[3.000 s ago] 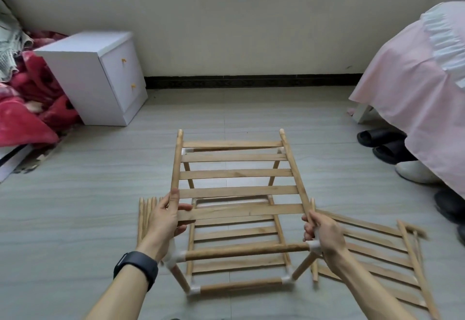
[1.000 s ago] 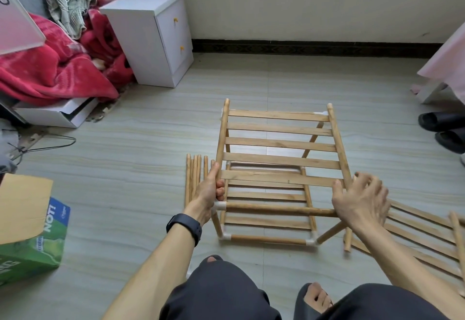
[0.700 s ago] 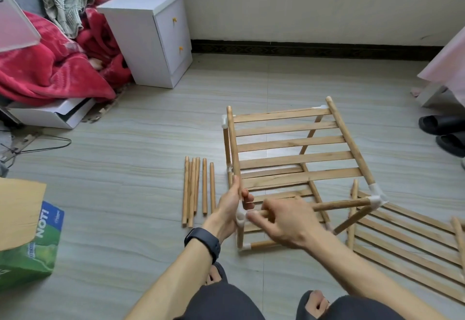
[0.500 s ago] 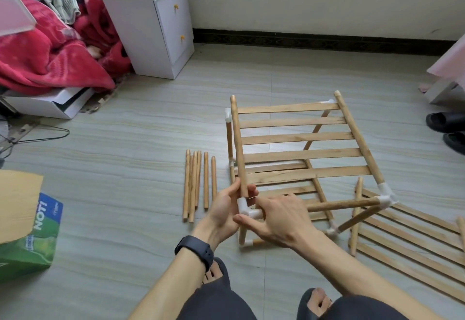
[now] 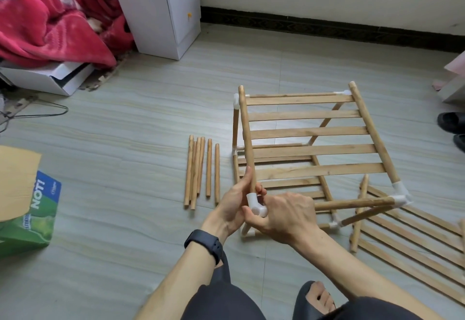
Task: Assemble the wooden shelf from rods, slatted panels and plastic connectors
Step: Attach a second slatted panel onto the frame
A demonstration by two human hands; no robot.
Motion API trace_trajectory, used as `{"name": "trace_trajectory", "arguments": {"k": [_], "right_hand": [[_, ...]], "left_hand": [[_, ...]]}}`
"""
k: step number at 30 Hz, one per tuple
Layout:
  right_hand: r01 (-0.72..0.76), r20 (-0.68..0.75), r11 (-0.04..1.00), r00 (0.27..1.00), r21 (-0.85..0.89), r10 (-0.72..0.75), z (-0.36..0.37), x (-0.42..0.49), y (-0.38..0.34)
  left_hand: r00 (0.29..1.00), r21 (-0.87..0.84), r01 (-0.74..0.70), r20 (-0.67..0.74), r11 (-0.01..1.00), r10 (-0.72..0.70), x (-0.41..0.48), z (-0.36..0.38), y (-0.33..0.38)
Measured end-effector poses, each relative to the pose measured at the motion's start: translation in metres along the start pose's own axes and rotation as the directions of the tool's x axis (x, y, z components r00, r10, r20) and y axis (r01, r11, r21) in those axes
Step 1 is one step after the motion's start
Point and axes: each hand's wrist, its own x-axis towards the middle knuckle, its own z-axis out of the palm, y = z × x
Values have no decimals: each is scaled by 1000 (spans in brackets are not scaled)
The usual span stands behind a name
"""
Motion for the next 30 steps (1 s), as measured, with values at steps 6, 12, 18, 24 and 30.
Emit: {"name": "trace_trajectory", "arguments": {"k": [6,12,18,24,30], "right_hand": [[18,-55,998,998,65,-15,-5,3,-12],[-22,-85,995,996,99,30,1,0,-18],[-89,-78,987,992,132,100,1,-2,-23],[-81,-85,987,992,136,93,1,-2,-26],[-120,-4,988,993,97,121,-3,0,-26]], "left_hand": [[996,-65,-8,93,998,14,-5,-5,3],[986,-25,-18,165,1000,22,-7,-12,3],[987,6,26,158,1000,-26,-5,-17,0],[1000,263,9,5,965,-11,9,-16,26],[978,543,-104,-98,833,186,30,4,63]]}}
